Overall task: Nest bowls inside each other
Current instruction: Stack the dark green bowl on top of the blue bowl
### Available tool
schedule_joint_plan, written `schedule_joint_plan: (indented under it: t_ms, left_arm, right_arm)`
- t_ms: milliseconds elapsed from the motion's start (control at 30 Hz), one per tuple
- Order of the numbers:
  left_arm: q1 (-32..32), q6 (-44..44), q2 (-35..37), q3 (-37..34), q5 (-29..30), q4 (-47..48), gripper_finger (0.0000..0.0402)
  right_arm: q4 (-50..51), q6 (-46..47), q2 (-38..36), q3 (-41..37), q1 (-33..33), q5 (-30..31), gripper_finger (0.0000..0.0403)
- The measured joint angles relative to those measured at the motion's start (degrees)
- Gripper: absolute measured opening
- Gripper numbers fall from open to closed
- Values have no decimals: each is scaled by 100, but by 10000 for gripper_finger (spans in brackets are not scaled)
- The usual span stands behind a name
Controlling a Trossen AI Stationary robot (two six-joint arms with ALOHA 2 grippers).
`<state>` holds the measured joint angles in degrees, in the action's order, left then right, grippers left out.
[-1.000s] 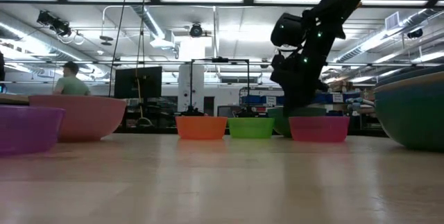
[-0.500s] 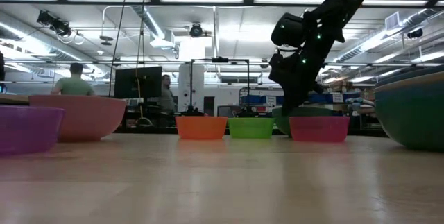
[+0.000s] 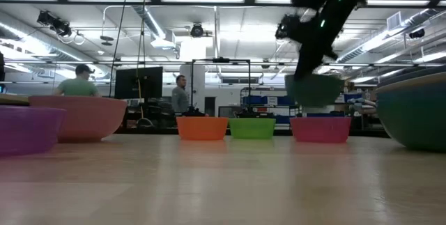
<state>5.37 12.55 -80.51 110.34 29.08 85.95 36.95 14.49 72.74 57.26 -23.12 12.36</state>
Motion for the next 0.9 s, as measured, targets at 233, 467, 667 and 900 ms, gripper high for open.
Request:
schedule_joint_plan:
  t_ms: [233,467,667,900]
  left_arm:
    - [0,123,0,0,0,150,99]
    - [0,-50,0,-5,-434,409,99]
    - [7,-338,0,-11,-728,409,99]
    - [7,-322,0,-11,-728,409,99]
  right_arm:
    - [1633,1087,-1561,535,1418,-740,1]
    - [2423,2808,-2207,538,3918,-654,0]
    - [2635,3985,-1748,533,5419,187,0]
    - [2899,4687,-909,530,5893,305,17]
